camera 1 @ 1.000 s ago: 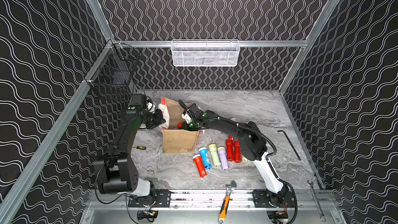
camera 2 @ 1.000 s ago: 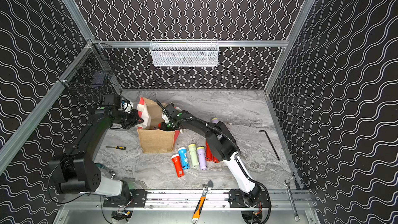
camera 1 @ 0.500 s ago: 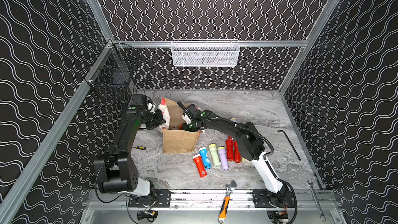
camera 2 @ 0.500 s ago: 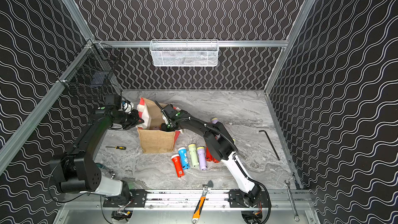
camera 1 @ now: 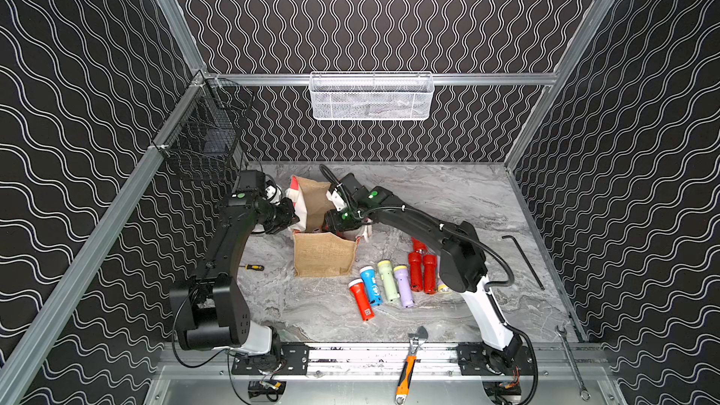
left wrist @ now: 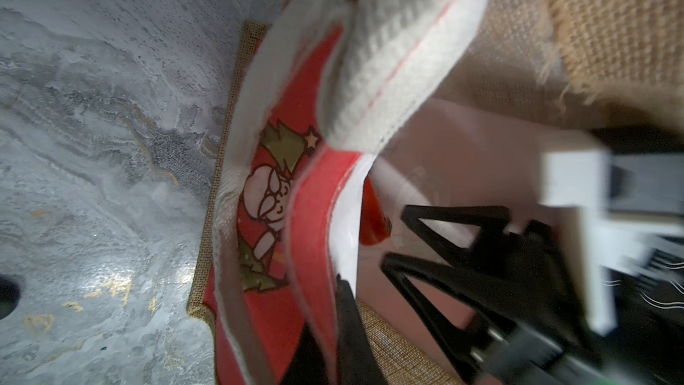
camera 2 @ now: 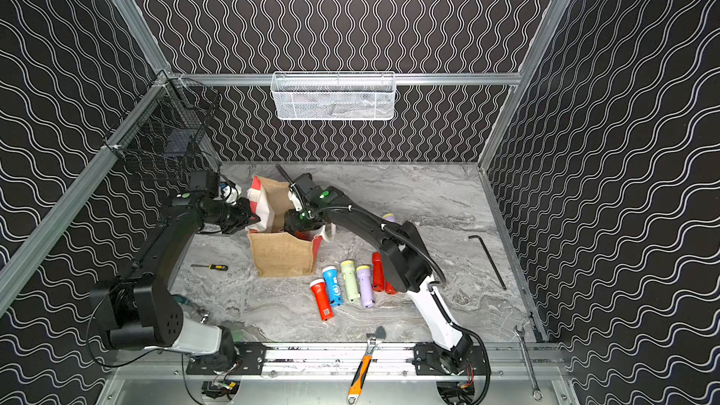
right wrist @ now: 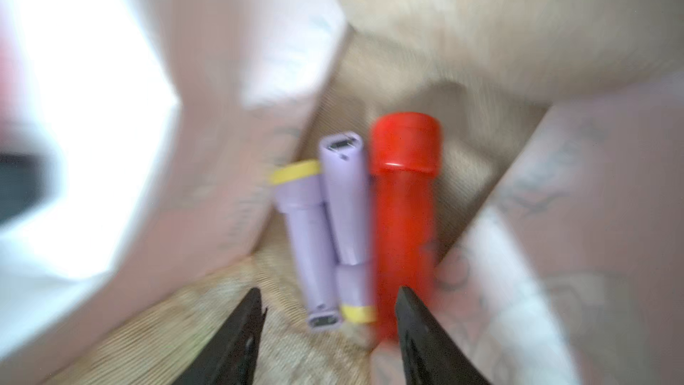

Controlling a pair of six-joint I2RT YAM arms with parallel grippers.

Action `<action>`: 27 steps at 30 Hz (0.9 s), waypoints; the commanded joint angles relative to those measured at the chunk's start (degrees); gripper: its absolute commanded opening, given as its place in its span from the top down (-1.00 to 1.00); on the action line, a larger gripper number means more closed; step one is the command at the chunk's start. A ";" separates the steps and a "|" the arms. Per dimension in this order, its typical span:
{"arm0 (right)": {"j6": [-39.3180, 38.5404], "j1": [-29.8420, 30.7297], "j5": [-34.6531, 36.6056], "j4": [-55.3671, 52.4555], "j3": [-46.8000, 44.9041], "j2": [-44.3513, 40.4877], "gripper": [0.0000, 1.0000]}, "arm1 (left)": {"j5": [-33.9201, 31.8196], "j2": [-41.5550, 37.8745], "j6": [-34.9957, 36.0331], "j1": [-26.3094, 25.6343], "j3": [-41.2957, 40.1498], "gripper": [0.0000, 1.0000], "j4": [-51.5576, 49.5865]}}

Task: Put the flashlights into the tote bags
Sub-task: Place the flashlight in the canvas bag, then pick up the flashlight from the center of the board.

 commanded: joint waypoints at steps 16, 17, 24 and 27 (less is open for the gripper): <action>-1.04 -11.67 4.05 7.93 -22.67 -29.58 -0.29 | -0.79 -0.51 1.97 0.06 0.21 0.95 0.69; -0.70 -13.07 3.84 8.72 -24.92 -31.37 -0.29 | -0.75 -0.47 2.05 0.08 0.28 0.94 0.68; -2.32 -22.00 8.61 9.07 -37.02 -40.61 -0.30 | -0.80 -0.17 1.82 0.06 0.13 0.94 0.77; -3.69 -25.30 11.49 7.92 -40.23 -41.93 -0.30 | -0.88 0.02 1.77 0.00 0.06 0.94 0.96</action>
